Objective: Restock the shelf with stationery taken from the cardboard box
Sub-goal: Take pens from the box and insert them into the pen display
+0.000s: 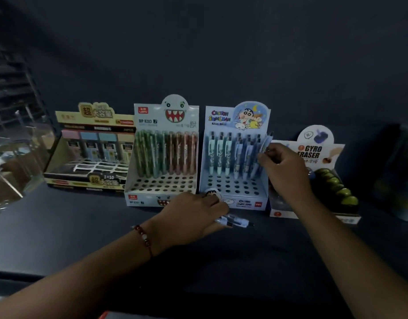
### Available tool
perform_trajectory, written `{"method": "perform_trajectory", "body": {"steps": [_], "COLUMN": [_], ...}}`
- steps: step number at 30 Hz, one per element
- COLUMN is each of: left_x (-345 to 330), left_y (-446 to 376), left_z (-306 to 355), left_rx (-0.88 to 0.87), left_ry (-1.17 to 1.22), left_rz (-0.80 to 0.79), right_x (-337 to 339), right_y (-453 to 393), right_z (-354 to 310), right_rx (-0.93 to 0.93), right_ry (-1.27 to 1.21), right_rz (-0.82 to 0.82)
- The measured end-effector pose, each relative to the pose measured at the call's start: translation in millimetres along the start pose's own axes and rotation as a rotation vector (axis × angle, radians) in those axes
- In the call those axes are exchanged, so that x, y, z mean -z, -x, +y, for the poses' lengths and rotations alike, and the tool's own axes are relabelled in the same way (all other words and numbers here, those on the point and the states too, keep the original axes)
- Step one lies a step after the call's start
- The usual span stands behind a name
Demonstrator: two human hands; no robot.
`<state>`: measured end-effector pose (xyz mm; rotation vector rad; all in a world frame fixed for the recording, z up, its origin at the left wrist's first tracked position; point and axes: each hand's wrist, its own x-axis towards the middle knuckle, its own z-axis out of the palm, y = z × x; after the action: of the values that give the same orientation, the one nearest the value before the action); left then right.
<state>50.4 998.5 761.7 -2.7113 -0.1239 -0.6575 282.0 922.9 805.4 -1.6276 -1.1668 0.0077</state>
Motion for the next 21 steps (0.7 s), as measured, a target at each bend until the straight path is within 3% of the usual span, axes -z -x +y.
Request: {"method": "perform_trajectory", "body": {"steps": [9, 14, 21], "left_x": [2.0, 5.5, 8.4], "left_y": [2.1, 3.1, 4.8], "left_z": [-2.4, -6.7, -6.8], "left_rx": [0.138, 0.221, 0.273], "left_ry": [0.105, 0.184, 0.195], "left_rz": [0.083, 0.105, 0.139], "right_x": [-2.8, -15.1, -17.7], "right_y": [-0.9, -3.6, -5.3], "right_z": [3.5, 8.5, 18.9], "right_rx": [0.071, 0.168, 0.129], "right_ry": [0.131, 0.337, 0.563], "right_rz": [0.044, -0.010, 0.014]}}
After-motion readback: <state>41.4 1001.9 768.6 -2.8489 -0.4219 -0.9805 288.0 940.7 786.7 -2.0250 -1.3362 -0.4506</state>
